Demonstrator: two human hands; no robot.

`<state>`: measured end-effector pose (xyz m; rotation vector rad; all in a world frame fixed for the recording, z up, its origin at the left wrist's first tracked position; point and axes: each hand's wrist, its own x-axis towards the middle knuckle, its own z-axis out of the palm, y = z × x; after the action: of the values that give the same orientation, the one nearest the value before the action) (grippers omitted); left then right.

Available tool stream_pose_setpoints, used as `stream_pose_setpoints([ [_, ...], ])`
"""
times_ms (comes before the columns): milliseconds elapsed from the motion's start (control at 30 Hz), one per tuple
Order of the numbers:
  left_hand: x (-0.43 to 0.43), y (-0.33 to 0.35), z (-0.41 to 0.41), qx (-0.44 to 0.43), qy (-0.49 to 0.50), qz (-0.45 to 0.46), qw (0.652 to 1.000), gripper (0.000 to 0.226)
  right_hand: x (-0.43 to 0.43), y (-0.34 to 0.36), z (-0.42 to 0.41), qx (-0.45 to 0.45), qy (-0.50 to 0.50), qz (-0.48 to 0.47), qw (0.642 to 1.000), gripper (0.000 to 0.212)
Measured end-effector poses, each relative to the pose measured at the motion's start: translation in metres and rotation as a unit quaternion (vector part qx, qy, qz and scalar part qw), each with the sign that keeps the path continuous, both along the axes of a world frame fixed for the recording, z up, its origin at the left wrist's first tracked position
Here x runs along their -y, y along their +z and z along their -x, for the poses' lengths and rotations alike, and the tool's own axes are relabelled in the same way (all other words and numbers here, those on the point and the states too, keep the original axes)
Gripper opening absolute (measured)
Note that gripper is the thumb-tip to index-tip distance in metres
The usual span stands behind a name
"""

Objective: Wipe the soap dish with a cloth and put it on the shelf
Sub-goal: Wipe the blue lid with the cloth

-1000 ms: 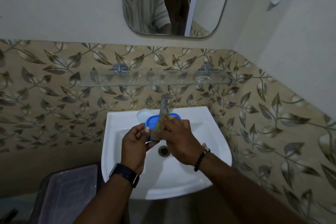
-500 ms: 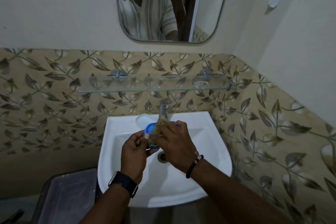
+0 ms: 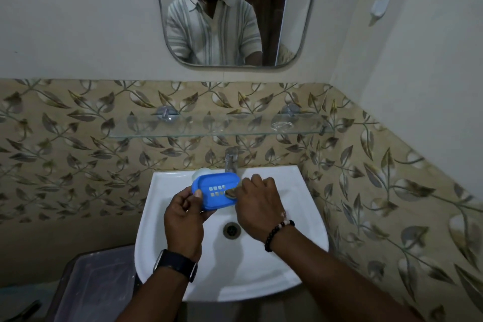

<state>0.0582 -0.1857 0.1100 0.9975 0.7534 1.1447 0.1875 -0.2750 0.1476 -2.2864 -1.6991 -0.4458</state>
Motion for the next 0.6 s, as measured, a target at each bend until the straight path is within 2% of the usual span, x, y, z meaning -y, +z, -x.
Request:
stream_pose_setpoints([
  [100,0.008,-0.002,-0.003,-0.003,-0.004,0.007,1.0,0.024,0.005,-0.006,0.016,-0.088,0.006,-0.007,0.996,0.025],
  [167,0.015,-0.002,-0.003,-0.004,-0.016,0.01,1.0,0.022,0.007,-0.008,0.025,-0.111,0.045,-0.018,0.993,0.031],
  [233,0.02,0.0,-0.002,-0.004,-0.031,0.006,1.0,0.019,0.008,-0.007,0.021,-0.057,0.066,-0.025,0.996,0.034],
  [333,0.024,0.002,0.002,-0.015,-0.044,-0.01,0.999,0.017,0.011,-0.002,-0.006,0.024,0.019,-0.053,0.998,0.03],
  [467,0.026,-0.001,0.006,-0.009,-0.024,0.011,1.0,0.019,0.017,-0.001,-0.02,0.047,-0.055,-0.065,0.995,0.019],
  [533,0.026,-0.002,0.005,0.0,-0.023,0.022,0.999,0.017,0.017,-0.003,-0.004,-0.001,-0.043,-0.095,0.995,0.008],
  [600,0.027,-0.001,0.002,-0.005,-0.034,0.02,0.999,0.017,0.017,-0.005,0.021,-0.067,-0.014,-0.102,0.992,0.015],
])
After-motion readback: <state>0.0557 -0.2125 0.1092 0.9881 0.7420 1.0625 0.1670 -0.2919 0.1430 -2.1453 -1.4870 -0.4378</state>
